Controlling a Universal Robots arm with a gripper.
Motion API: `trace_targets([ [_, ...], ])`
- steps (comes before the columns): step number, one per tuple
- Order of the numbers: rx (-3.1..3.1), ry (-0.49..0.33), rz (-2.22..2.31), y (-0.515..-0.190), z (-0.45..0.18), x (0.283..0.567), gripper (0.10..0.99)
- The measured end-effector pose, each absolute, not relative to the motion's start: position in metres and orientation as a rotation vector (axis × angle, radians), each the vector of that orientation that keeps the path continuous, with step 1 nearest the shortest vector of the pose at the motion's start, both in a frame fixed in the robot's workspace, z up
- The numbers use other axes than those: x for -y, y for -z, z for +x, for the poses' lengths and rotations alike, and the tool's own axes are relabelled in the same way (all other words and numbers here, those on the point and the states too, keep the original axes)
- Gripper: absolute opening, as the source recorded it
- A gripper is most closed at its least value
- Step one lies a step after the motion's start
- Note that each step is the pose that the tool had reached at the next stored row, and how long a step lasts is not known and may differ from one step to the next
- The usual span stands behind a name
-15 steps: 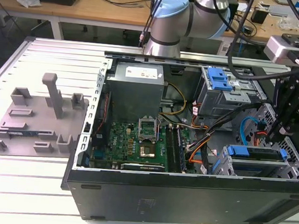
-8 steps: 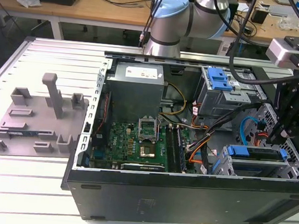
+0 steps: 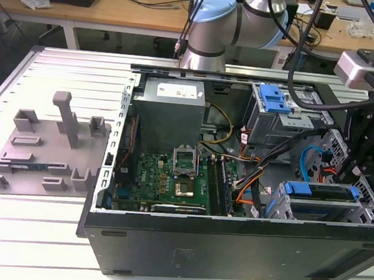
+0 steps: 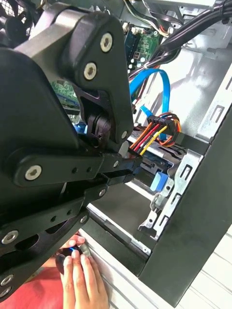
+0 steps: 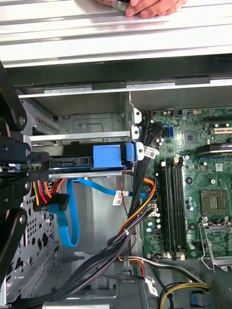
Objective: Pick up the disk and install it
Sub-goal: 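Insert the first disk wire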
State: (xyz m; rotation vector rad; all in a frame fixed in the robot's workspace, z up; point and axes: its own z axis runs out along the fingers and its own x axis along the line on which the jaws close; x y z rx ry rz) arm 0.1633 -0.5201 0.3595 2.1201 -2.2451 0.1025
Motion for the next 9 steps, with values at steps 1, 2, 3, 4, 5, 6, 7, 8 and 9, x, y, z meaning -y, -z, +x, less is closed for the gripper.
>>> trace_targets([
  [1,2.245,-0.103,2.12,-0.3591,0.1633,0.5201,0.169],
  [2,2.245,-0.102,2.12,-0.3589,0.1632,0.5201,0.169],
  [3,2.245,-0.103,2.12,-0.3587,0.1632,0.5201,0.169],
  [4,2.245,-0.102,2.12,-0.3583,0.1631,0.5201,0.169],
  [5,2.245,-0.103,2.12,-0.3582,0.1631,0.5201,0.169],
  [6,2.245,-0.103,2.12,-0.3581,0.163,0.5201,0.169],
  [7,2.245,-0.103,2.121,-0.3579,0.1631,0.5201,0.169],
  [8,2.243,-0.102,2.122,-0.3575,0.163,0.5201,0.169],
  [9,2.24,-0.102,2.126,-0.3572,0.1631,0.5201,0.169],
])
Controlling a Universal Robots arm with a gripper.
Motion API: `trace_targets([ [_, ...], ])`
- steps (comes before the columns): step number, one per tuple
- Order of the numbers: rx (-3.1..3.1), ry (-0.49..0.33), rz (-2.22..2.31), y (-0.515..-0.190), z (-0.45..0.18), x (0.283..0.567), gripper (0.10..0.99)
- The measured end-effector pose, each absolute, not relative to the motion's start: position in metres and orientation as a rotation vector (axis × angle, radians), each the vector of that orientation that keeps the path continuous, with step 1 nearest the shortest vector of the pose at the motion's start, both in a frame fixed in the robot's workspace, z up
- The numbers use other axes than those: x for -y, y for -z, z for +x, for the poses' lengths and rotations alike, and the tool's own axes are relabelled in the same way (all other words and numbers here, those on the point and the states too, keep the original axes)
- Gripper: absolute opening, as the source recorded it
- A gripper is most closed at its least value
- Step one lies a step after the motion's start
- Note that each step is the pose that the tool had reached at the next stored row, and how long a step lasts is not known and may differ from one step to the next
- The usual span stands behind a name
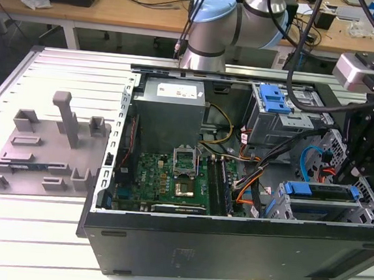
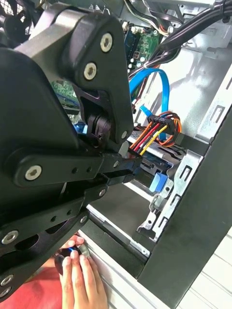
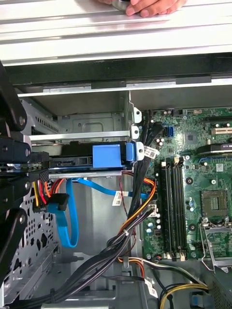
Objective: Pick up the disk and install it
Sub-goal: 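Insert the first disk wire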
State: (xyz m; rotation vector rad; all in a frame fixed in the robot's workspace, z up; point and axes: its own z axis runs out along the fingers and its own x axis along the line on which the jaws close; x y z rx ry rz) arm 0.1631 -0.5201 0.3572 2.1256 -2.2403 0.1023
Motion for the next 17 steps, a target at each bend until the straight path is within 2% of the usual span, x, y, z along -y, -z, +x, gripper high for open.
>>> trace_targets([
  [17,2.215,-0.102,2.154,-0.3556,0.163,0.5207,0.169],
])
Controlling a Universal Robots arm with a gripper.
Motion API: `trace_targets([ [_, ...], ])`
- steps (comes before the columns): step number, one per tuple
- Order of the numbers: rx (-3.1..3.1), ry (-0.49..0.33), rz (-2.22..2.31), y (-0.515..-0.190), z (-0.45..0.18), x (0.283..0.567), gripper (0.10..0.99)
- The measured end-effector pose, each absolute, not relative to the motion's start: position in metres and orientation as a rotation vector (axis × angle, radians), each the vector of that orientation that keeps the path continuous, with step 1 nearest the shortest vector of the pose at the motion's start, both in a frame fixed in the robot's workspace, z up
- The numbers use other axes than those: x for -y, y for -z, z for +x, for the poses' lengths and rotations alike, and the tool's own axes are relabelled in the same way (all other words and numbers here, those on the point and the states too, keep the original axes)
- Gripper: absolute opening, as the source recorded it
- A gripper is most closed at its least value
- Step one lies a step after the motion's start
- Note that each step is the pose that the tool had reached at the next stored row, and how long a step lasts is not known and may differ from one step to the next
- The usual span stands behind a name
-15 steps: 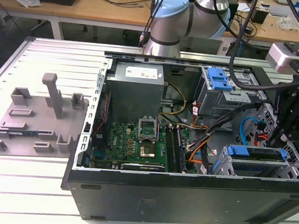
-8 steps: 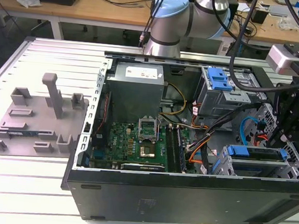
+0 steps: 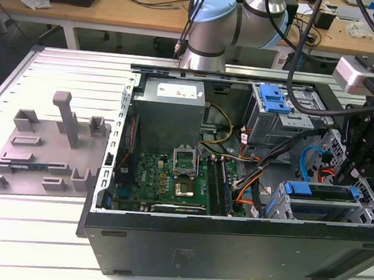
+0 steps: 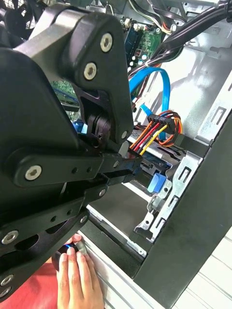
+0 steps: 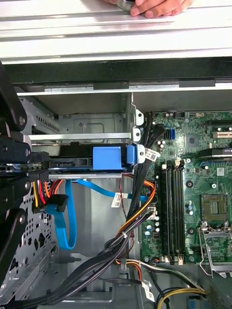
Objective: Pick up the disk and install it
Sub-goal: 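Insert the first disk wire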
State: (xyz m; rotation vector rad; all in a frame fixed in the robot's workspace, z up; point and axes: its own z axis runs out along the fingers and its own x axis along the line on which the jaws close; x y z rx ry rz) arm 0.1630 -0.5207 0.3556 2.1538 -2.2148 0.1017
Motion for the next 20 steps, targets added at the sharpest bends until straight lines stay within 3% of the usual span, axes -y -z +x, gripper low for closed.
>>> trace_targets([
  [20,2.215,-0.102,2.154,-0.3482,0.1631,0.5207,0.169],
])
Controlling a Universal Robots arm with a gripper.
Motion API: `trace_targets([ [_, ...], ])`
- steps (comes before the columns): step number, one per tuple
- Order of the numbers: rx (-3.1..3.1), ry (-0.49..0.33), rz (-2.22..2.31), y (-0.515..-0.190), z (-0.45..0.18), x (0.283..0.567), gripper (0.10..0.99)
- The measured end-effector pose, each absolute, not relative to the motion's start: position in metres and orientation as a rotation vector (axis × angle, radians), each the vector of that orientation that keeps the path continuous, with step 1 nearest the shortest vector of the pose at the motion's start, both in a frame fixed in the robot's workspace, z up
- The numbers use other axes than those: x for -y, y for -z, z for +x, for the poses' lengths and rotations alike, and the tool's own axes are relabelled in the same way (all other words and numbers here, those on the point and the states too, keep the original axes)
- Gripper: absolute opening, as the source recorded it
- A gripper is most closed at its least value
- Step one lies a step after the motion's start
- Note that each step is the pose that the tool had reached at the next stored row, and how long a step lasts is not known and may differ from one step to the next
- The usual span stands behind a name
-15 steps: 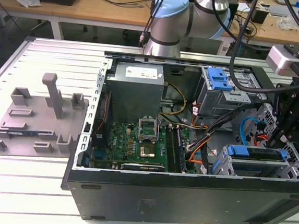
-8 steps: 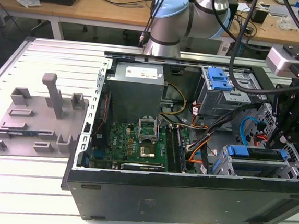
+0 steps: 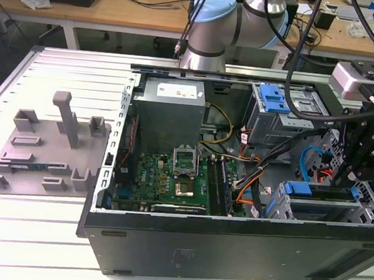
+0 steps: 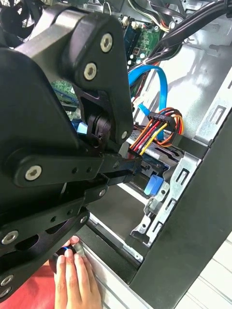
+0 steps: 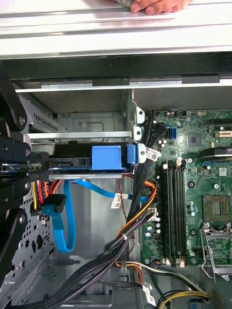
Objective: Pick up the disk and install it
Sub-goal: 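Insert the first disk wire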
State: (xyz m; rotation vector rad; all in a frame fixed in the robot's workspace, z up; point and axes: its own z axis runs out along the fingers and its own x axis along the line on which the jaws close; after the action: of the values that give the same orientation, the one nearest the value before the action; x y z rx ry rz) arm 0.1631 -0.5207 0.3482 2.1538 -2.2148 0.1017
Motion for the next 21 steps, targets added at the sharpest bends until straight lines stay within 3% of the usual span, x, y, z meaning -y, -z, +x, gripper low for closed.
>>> trace_targets([
  [21,2.215,-0.101,2.154,-0.3428,0.163,0.519,0.169],
])
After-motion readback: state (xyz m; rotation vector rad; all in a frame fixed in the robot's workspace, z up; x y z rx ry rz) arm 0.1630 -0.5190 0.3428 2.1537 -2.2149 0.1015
